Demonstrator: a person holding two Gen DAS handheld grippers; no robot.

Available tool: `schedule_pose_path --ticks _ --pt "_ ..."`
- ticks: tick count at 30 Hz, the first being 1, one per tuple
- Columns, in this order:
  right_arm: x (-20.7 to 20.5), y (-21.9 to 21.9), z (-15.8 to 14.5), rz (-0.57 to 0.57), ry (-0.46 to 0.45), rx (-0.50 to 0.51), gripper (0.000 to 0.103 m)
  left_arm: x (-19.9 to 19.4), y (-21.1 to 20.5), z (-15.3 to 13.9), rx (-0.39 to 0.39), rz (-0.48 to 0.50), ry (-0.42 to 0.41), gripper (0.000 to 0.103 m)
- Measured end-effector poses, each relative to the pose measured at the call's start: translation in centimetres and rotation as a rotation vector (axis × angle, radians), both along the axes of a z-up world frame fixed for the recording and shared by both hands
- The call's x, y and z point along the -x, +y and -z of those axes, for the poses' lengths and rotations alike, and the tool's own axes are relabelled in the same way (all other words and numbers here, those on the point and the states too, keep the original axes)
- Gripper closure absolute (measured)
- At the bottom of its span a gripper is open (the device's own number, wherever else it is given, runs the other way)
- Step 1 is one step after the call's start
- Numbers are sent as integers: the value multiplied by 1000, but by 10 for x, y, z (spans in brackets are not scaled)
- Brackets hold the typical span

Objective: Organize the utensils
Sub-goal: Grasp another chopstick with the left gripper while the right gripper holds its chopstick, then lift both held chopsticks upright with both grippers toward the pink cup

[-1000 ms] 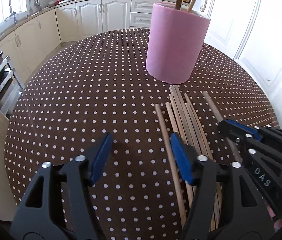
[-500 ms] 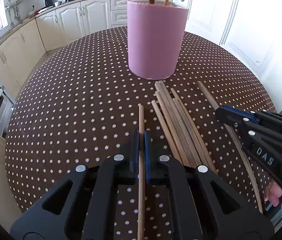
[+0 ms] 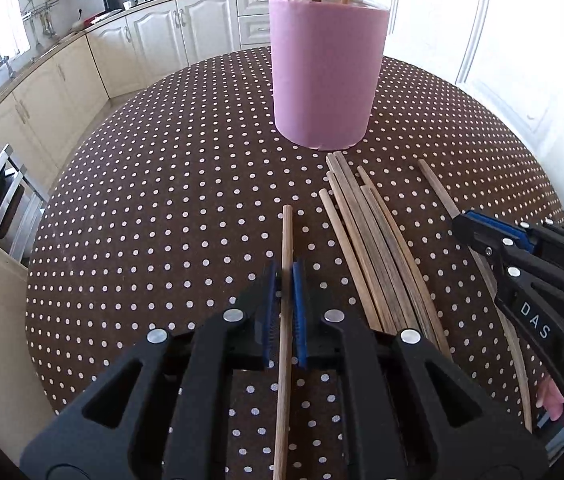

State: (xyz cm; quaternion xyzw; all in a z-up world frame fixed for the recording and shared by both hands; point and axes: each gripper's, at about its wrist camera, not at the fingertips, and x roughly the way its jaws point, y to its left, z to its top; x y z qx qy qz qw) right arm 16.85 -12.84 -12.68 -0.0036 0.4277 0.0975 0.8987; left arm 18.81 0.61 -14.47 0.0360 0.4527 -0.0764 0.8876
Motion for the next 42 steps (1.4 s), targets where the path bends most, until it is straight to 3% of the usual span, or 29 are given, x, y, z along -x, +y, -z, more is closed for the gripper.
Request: schedule_pose_path --ticks 8,14,25,42 --pt "3 -24 -4 18 -27 -132 98 3 12 -5 62 -38 -41 97" --pt "12 -32 -23 25 -128 -194 98 10 21 -20 114 -47 -86 97" --pt "24 -44 -53 11 -278 -252 98 23 30 -56 166 -61 -182 97" --pt "25 -35 -100 17 -446 -258 98 24 46 -110 197 -106 -332 97"
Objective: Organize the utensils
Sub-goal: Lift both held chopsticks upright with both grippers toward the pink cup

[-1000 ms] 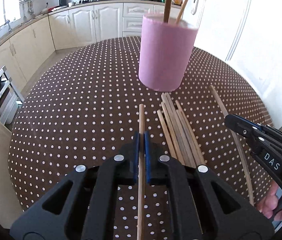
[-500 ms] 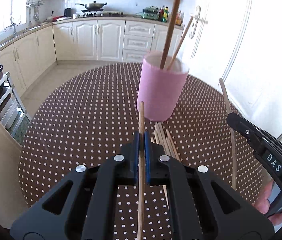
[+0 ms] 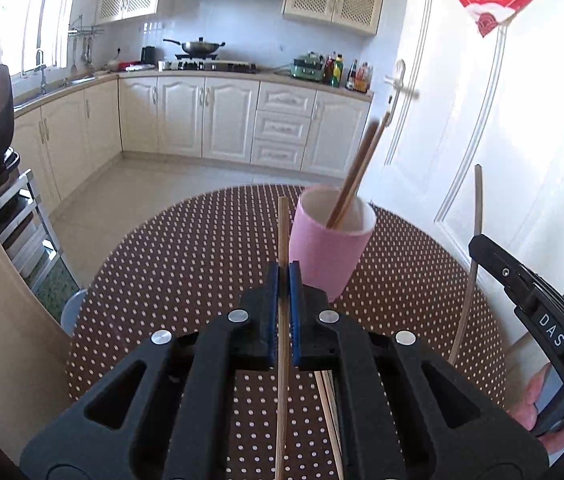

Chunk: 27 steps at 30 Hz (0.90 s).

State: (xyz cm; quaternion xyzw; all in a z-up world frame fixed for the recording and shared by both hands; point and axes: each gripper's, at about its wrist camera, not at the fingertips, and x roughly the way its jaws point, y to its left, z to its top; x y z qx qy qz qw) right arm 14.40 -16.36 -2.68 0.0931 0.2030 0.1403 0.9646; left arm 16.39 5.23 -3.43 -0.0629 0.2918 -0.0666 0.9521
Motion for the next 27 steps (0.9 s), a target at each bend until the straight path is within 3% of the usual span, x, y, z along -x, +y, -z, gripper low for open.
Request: schedule_pose_path --ticks 27 --pt "-10 9 -62 37 -273 -48 98 -18 14 -67 12 -33 -163 97"
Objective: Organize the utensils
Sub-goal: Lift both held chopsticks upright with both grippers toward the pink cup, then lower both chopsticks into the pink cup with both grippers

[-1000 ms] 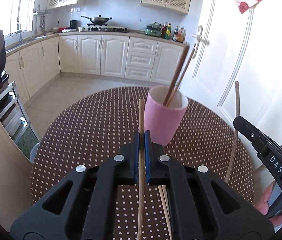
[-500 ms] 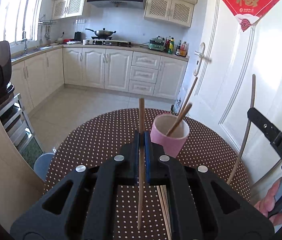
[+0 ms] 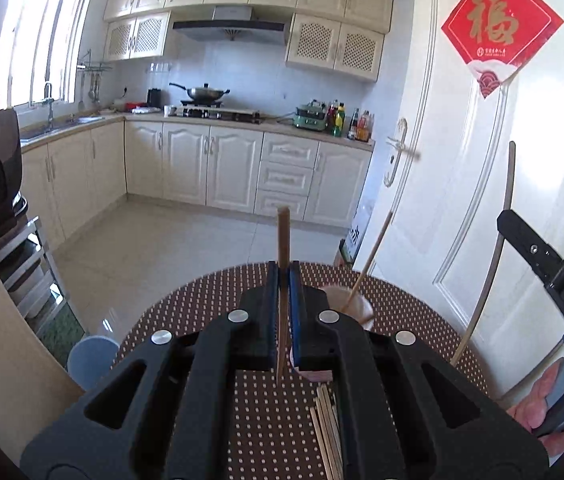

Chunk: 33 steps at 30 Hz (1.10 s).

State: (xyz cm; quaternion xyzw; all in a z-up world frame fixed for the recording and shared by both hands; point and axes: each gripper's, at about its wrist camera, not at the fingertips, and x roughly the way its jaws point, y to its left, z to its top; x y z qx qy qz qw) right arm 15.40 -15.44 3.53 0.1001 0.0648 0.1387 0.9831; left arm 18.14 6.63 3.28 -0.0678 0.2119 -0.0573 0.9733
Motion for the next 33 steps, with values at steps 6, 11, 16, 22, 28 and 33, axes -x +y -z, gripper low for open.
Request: schedule_pose_path --ticks 6,11,16,22,28,33 --pt "-13 -1 -10 20 -25 -12 98 -8 2 -22 2 2 -58 97" --pt "-24 2 -18 21 -44 -8 98 -13 5 -40 2 3 -110 97" --pt "-42 4 -26 13 -46 -6 98 -22 2 -56 3 7 -153 97" --pt "-58 7 -28 24 -64 -9 98 -35 -4 -66 11 28 -187 97" --pt "-80 9 -24 31 -70 -19 98 -52 -14 -62 11 55 -180 97" --pt "-96 14 -15 32 -79 -15 98 -73 -17 -53 31 80 -135 97"
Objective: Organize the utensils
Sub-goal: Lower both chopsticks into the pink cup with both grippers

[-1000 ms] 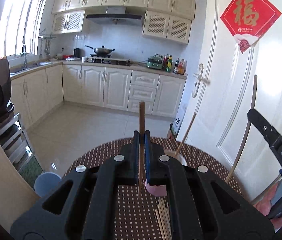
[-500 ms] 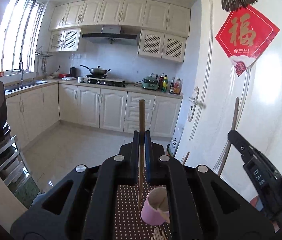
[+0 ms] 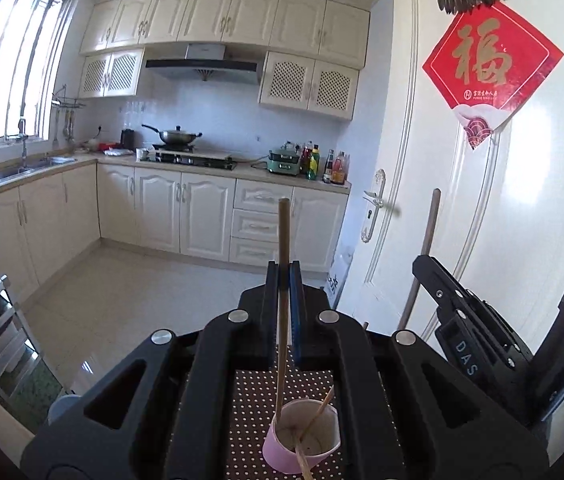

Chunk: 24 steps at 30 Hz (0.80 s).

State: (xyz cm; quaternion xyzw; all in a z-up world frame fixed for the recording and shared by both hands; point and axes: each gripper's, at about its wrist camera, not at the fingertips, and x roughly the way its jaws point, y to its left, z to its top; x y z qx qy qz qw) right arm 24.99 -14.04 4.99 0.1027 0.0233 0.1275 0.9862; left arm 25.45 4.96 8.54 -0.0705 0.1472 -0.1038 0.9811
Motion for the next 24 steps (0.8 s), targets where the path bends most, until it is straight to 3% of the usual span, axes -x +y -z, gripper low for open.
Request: schedule_pose_path --ticks 9,24 --pt "-16 7 22 -14 14 37 98 -23 -6 23 9 58 50 97" --pt "-11 9 57 -26 152 90 97 -42 -10 69 -19 108 195 97"
